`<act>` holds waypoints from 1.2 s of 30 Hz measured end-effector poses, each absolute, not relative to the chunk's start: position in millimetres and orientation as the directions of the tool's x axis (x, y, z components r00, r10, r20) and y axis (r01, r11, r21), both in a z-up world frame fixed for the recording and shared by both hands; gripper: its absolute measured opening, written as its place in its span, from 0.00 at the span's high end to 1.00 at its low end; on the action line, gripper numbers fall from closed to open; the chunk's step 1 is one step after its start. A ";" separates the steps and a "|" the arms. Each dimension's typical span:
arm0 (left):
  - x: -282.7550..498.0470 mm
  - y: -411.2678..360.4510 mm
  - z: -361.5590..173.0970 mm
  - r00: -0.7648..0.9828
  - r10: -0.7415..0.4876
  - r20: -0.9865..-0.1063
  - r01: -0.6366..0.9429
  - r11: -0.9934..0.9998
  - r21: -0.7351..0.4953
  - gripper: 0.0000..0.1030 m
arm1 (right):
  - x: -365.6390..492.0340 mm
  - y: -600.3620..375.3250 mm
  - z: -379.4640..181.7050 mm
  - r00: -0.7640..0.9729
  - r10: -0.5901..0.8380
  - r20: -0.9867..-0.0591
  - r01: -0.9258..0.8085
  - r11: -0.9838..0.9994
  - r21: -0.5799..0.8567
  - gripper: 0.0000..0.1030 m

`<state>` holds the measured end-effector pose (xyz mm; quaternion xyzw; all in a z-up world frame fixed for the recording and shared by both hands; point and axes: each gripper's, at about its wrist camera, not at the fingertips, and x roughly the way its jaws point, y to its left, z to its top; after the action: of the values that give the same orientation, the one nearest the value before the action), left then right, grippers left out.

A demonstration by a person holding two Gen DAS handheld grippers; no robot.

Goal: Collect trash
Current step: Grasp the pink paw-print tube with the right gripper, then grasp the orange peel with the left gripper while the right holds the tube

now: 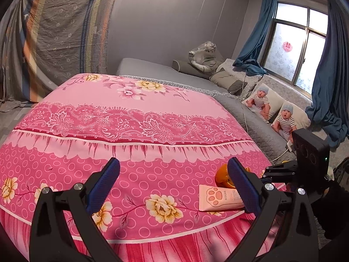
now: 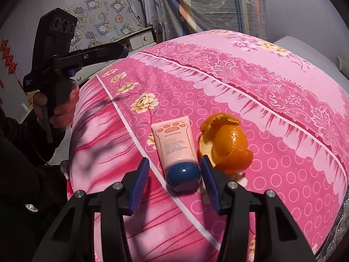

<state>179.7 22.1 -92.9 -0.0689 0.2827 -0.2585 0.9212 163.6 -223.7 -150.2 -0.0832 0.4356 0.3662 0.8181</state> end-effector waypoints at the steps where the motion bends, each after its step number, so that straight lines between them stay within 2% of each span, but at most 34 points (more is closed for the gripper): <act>1: 180.0 23.1 -93.1 0.708 -0.514 -0.484 0.434 0.858 -0.276 0.08 | 165.4 -221.4 -151.4 0.347 0.525 -0.777 -0.674 0.716 0.183 0.55; 8: 179.2 27.8 -91.6 0.715 -0.507 -0.481 0.414 0.862 -0.292 0.08 | 173.4 -209.4 -156.6 0.325 0.515 -0.793 -0.685 0.706 0.178 0.56; 10: 179.0 28.8 -90.8 0.719 -0.503 -0.480 0.411 0.864 -0.290 0.08 | 174.4 -209.7 -156.9 0.323 0.514 -0.795 -0.682 0.708 0.181 0.65; 17: 176.4 27.2 -84.4 0.721 -0.505 -0.473 0.416 0.863 -0.288 0.08 | 170.5 -215.3 -153.2 0.342 0.533 -0.774 -0.654 0.726 0.212 0.66; 26: 170.4 -0.7 -78.3 0.697 -0.518 -0.496 0.477 0.851 -0.219 0.08 | 143.6 -263.3 -110.9 0.432 0.637 -0.639 -0.576 0.740 0.348 0.66; 36: 181.2 -84.0 -103.1 0.545 -0.559 -0.625 0.640 0.759 -0.122 0.08 | 89.2 -357.5 -70.5 0.689 0.548 -0.475 -0.395 0.833 0.387 0.66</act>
<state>181.2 -84.0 -103.1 0.0604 0.3329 -0.3419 0.8767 89.2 -357.5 -70.5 0.1282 0.2974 0.2590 0.9100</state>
